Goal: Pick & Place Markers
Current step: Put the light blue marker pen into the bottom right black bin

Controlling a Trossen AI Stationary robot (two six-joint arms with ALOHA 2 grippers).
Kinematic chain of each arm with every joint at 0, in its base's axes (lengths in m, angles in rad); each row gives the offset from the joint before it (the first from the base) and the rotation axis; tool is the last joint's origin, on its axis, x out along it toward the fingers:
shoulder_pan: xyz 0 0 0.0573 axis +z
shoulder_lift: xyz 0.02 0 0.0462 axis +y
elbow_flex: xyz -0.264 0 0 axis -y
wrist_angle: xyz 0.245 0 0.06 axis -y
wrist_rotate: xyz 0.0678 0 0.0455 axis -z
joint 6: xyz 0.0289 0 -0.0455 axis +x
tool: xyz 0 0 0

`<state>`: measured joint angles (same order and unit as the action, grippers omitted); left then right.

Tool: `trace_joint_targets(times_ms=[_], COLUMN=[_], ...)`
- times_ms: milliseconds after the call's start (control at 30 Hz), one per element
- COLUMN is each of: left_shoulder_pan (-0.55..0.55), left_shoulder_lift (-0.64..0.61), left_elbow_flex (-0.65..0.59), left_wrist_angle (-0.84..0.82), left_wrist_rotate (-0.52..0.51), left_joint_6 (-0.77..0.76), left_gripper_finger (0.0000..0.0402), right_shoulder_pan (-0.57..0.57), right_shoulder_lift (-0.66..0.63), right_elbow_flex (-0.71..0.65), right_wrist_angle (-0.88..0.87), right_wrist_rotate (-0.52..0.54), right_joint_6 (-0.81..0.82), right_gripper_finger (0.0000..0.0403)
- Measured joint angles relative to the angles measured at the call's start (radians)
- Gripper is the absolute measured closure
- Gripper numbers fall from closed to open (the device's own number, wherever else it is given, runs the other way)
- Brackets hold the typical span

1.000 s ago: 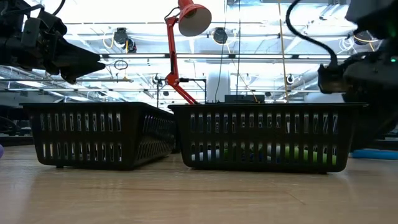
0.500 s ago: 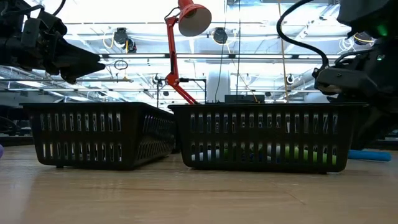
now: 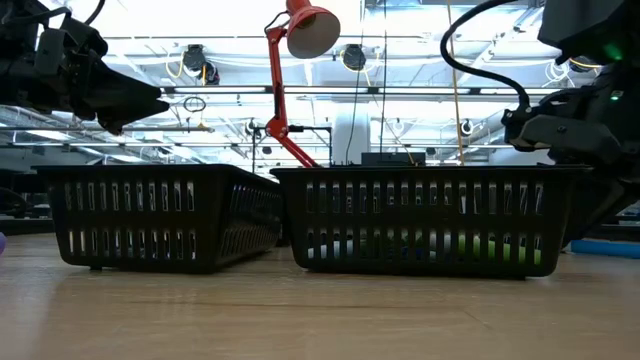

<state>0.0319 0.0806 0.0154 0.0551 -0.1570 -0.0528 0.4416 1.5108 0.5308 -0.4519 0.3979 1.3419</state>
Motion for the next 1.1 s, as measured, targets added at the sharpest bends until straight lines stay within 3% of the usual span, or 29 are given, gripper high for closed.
trace_joint_targets(times_ms=[200,400,667,767,933,1100], left_shoulder_pan=[0.0,0.0,0.0,0.0,0.0,0.0], left_shoulder_lift=[0.0,0.0,0.0,0.0,0.0,0.0], left_elbow_flex=[0.0,0.0,0.0,0.0,0.0,0.0], left_wrist_angle=[0.0,0.0,0.0,0.0,0.002,-0.002], left_wrist_rotate=[0.0,0.0,0.0,0.0,0.0,0.0], left_joint_6=[0.0,0.0,0.0,0.0,0.0,0.0], left_gripper_finger=[0.0192,0.0192,0.0192,0.0192,0.0192,0.0192], right_shoulder_pan=[-0.002,0.006,0.008,0.025,0.048,0.093], right_shoulder_lift=[0.0,-0.044,-0.15,-0.195,-0.224,-0.205], right_elbow_flex=[0.0,-0.021,-0.016,-0.005,-0.007,-0.007], right_wrist_angle=[-0.007,0.026,0.146,0.292,0.633,1.022], right_wrist_rotate=[0.04,0.342,0.411,0.444,0.448,0.38], right_joint_6=[-0.019,-0.064,-0.174,-0.264,-0.607,-0.91], right_gripper_finger=[0.0382,0.0385,0.0387,0.0387,0.0389,0.0391])
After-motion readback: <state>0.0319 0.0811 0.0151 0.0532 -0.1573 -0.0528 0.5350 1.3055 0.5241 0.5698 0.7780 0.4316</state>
